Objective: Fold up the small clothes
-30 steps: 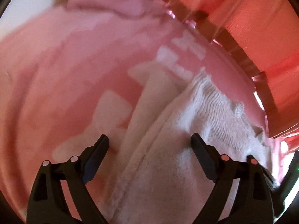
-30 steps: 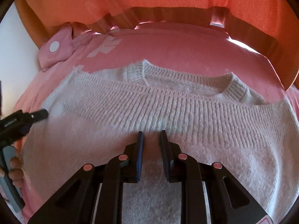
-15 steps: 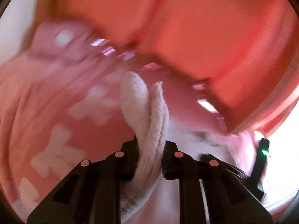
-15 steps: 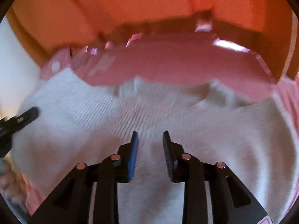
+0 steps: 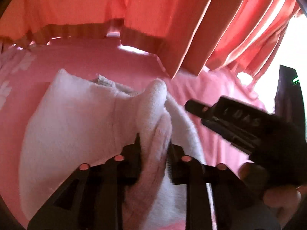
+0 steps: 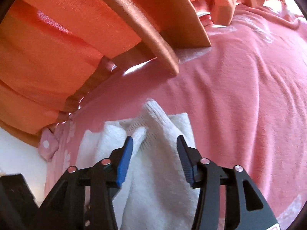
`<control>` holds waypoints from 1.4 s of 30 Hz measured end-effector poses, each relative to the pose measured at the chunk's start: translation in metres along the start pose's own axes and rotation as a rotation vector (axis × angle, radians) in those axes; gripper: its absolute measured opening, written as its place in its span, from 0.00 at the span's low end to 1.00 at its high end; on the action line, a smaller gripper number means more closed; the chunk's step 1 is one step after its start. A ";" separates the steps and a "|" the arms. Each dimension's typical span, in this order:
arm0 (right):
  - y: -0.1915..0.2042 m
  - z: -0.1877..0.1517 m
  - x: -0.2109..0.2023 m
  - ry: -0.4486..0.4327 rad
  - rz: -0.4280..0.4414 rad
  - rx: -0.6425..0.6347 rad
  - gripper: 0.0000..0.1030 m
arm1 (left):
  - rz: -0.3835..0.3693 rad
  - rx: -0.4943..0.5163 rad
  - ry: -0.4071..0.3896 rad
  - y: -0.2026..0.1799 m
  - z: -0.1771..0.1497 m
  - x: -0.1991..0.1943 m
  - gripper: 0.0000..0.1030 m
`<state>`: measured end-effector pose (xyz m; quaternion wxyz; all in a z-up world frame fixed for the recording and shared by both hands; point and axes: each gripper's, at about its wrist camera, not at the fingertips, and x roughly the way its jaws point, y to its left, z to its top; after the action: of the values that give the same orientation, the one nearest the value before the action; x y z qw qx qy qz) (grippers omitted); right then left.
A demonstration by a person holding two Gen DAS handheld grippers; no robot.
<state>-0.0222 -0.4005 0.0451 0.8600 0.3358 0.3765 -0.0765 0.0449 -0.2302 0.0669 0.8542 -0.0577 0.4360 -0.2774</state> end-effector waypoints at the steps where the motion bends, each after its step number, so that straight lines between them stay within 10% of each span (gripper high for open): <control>1: -0.001 -0.002 -0.001 0.016 0.024 -0.008 0.53 | -0.034 0.015 -0.041 -0.002 -0.001 -0.017 0.40; 4: 0.005 -0.006 0.002 0.068 0.107 -0.049 0.63 | -0.033 0.045 -0.140 0.002 -0.007 -0.075 0.72; 8: 0.018 -0.018 0.012 0.172 0.191 -0.057 0.71 | 0.034 0.075 -0.154 0.029 -0.031 -0.120 0.85; 18: 0.040 -0.051 0.044 0.316 0.024 -0.187 0.72 | 0.234 0.058 0.028 0.095 -0.105 -0.107 0.85; 20: 0.043 -0.053 0.046 0.317 0.035 -0.197 0.57 | 0.270 0.088 0.029 0.095 -0.108 -0.099 0.85; 22: 0.052 -0.047 0.040 0.270 0.090 -0.208 0.19 | 0.284 0.145 0.038 0.093 -0.110 -0.088 0.85; 25: 0.066 -0.025 -0.006 0.090 0.362 -0.214 0.15 | 0.330 0.168 0.058 0.093 -0.116 -0.080 0.78; 29: 0.056 -0.008 -0.033 -0.061 0.361 -0.215 0.14 | 0.298 0.031 0.088 0.115 -0.113 -0.075 0.56; 34: 0.006 -0.009 0.049 0.197 0.029 -0.117 0.20 | 0.275 -0.032 0.103 0.123 -0.113 -0.067 0.51; 42: -0.008 -0.027 -0.016 0.133 0.090 -0.142 0.52 | 0.247 -0.026 0.037 0.099 -0.106 -0.085 0.52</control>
<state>-0.0520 -0.3913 0.0390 0.8573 0.2951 0.4218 0.0112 -0.0354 -0.0874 0.0283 0.8727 -0.0095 0.4592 -0.1655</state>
